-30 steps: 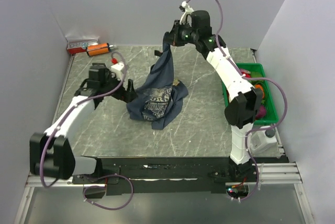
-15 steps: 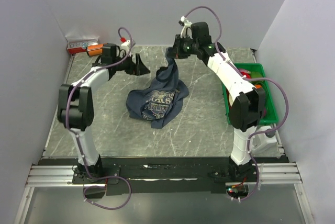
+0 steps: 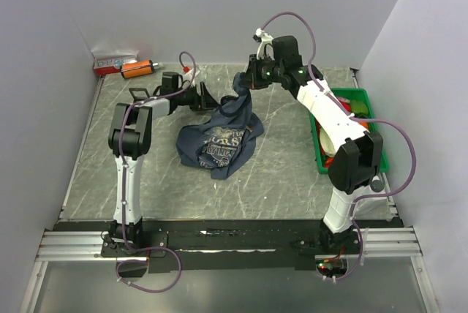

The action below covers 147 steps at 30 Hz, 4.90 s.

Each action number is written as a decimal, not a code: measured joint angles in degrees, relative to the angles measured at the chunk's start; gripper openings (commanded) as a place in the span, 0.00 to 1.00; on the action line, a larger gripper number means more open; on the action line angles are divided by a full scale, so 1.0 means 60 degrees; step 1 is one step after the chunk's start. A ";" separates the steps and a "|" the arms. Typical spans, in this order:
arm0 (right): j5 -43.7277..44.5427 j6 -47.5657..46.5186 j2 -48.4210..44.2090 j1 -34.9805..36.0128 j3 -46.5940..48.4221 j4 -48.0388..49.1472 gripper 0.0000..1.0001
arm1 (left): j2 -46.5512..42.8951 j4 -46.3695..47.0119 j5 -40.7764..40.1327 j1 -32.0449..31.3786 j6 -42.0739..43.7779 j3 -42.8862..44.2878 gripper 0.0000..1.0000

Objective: Remove the brooch from the garment

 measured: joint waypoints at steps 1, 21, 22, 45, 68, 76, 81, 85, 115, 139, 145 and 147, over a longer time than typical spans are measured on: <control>0.0015 -0.0025 0.0000 -0.0004 -0.0058 0.0007 0.00 | 0.0175 0.0182 0.0011 -0.0036 -0.0233 0.0120 0.80; 0.0200 -0.0153 -0.0033 -0.0102 -0.0867 -0.0102 0.00 | -0.0696 0.2863 -0.0678 0.0142 -0.3515 -0.0667 0.82; 0.0200 -0.0157 -0.0036 -0.0102 -0.0900 -0.0113 0.00 | -0.0678 0.2929 -0.0670 0.0066 -0.3577 -0.0565 0.82; 0.0659 -0.0291 -0.0302 -0.0255 -0.1475 -0.0120 0.00 | 0.0404 0.0907 -0.2382 -0.1370 -0.1468 0.1140 0.01; 0.5770 -0.3861 0.1832 -0.1920 0.6113 0.4371 0.00 | -0.3388 0.1045 -0.7300 -0.2065 0.0270 0.6699 0.01; 0.6127 -0.5329 0.1574 -0.1916 0.7224 0.6641 0.00 | -0.3807 0.2025 -0.9202 -0.3115 0.2648 0.6859 0.01; 0.6353 -0.6138 0.0790 -0.1920 0.6171 0.7074 0.00 | -0.4138 0.1934 -0.9624 -0.3442 0.3413 0.6306 0.01; 0.6634 -0.6397 0.0302 -0.2146 0.5198 0.7034 0.00 | -0.4488 0.1392 -0.8564 -0.3450 0.3249 0.5847 0.01; 0.4936 -0.5566 -0.2652 -0.2816 0.4313 0.5901 0.00 | -0.6339 0.1111 -0.7541 -0.5941 0.8182 0.6131 0.01; 0.2014 -0.6200 -0.6091 -0.0594 -0.2167 0.6306 0.00 | -1.0550 0.1840 -0.8947 -0.4761 1.2575 -0.0280 0.01; 0.2175 -0.6237 -0.4339 -0.0594 -0.4794 0.6594 0.00 | -0.8422 0.1497 -0.9369 -0.2463 1.0604 -0.1982 0.01; 0.2368 -0.6167 -0.3220 -0.0579 -0.4878 0.6597 0.00 | -0.7238 0.1497 -0.9402 -0.2087 1.0200 -0.2273 0.01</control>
